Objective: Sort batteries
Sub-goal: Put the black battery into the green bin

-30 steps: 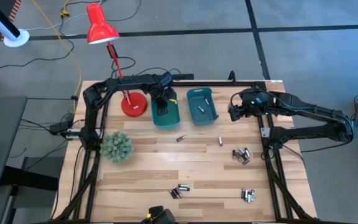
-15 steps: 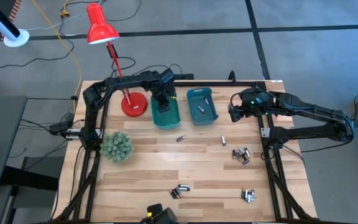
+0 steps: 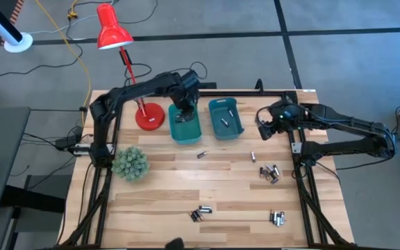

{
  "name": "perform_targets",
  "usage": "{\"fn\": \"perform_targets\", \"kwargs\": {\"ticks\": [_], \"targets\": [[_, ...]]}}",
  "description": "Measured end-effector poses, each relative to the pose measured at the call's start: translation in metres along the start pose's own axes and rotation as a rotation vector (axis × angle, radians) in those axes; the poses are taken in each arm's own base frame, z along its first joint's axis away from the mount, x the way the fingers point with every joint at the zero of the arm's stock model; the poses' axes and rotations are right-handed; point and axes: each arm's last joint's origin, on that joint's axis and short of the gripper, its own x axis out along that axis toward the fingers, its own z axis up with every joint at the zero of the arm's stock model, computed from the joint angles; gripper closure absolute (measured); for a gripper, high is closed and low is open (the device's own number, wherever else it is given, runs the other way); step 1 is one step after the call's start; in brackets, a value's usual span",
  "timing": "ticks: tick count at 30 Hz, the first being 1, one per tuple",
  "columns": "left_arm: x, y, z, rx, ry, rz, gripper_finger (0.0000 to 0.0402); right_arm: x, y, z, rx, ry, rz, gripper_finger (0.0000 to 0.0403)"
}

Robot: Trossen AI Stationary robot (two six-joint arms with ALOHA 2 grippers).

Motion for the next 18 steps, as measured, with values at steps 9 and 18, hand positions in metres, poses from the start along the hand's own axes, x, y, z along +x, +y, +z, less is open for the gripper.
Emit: {"fn": "perform_targets", "kwargs": {"ticks": [9,18], "targets": [[-0.045,-0.087,-0.016,0.030,-0.263,0.040,0.0274,-0.002,0.006,-0.010,-0.103,0.046,0.016,0.0214],[-0.043,-0.159,-0.071,-0.087,-0.351,0.081,0.0274,-0.004,0.016,-0.019,-0.231,0.067,0.062,0.0214]]}}
